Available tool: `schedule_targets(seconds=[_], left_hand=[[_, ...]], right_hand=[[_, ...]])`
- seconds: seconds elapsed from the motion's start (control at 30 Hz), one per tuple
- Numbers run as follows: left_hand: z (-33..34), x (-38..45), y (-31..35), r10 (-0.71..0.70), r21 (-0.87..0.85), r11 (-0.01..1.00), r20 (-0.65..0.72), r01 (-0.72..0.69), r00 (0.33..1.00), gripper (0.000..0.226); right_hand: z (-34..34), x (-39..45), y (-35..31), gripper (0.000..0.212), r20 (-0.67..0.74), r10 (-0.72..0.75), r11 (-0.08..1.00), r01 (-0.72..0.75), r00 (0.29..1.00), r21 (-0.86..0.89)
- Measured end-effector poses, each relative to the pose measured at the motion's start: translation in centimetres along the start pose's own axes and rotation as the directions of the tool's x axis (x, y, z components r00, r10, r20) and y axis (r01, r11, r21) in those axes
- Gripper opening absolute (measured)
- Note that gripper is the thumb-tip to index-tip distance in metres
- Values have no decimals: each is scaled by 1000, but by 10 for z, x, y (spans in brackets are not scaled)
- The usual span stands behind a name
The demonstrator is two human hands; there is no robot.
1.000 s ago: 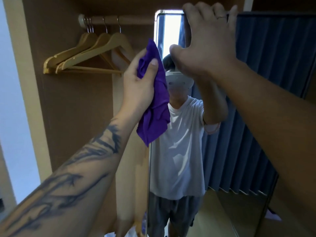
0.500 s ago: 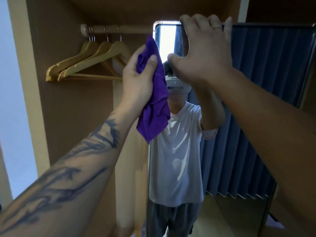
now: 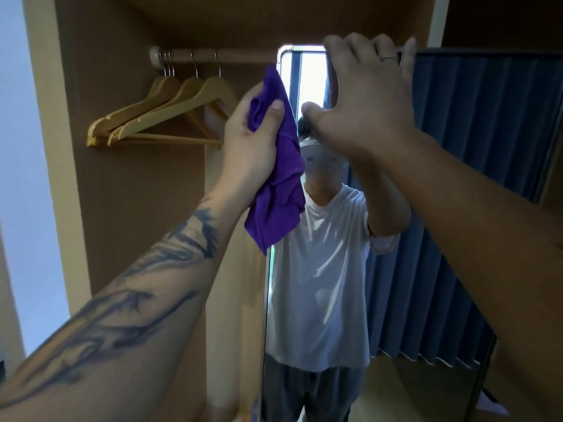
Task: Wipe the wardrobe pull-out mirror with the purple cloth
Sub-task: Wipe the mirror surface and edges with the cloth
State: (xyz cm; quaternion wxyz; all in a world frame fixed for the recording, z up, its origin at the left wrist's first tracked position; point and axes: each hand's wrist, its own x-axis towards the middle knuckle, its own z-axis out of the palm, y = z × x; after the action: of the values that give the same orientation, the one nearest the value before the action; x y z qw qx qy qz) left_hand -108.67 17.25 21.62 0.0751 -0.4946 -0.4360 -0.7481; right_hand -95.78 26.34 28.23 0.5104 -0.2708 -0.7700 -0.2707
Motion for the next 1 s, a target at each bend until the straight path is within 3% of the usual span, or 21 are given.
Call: schedule_targets(seconds=[0.2, 0.43, 0.7, 1.0], left_hand=[[-6, -58, -33, -82, -45, 996, -23, 80, 996, 35], [-5, 19, 2, 4, -18, 1000, 4, -4, 1000, 38], [-5, -59, -46, -43, -77, 996, -24, 41, 999, 42], [1, -1, -7, 27, -48, 998, -38, -29, 999, 36]], right_hand=[[-1, 0, -2, 80, 15, 5, 1000, -5, 1000, -8], [-5, -1, -3, 83, 19, 19, 1000, -19, 1000, 21], [-10, -2, -4, 82, 53, 19, 1000, -19, 998, 16], [-8, -2, -2, 82, 29, 15, 999, -17, 999, 46]])
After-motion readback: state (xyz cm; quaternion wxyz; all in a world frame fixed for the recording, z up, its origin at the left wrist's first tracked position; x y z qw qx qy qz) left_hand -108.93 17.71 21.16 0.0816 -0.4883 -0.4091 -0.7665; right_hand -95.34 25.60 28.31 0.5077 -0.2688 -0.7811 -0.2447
